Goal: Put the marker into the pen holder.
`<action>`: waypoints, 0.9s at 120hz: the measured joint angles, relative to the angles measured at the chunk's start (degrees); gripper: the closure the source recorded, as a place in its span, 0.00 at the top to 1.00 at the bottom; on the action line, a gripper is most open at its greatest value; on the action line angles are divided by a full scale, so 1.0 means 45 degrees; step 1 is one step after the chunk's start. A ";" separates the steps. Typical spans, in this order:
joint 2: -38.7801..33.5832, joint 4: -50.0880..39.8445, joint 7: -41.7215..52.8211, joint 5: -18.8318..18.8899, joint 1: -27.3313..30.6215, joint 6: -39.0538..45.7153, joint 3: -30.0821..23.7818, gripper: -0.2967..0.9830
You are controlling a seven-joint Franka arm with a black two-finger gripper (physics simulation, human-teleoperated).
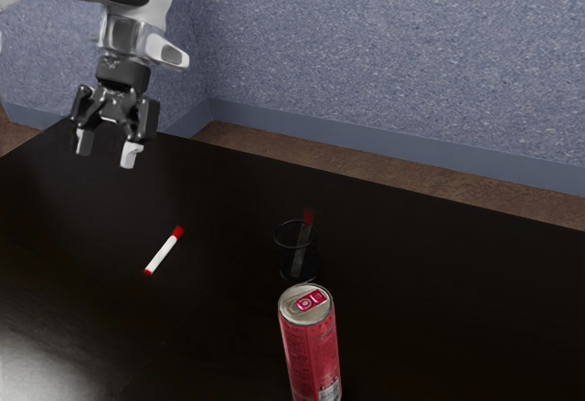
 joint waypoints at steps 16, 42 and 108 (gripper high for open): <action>0.0057 -0.0724 0.0216 -0.0056 -0.0071 0.4077 0.0201 0.77; -0.1689 -0.2671 0.0214 -0.0149 -0.0168 0.7408 0.0494 0.77; -0.1249 -0.9569 0.0109 0.1174 0.0771 1.5488 0.1334 0.77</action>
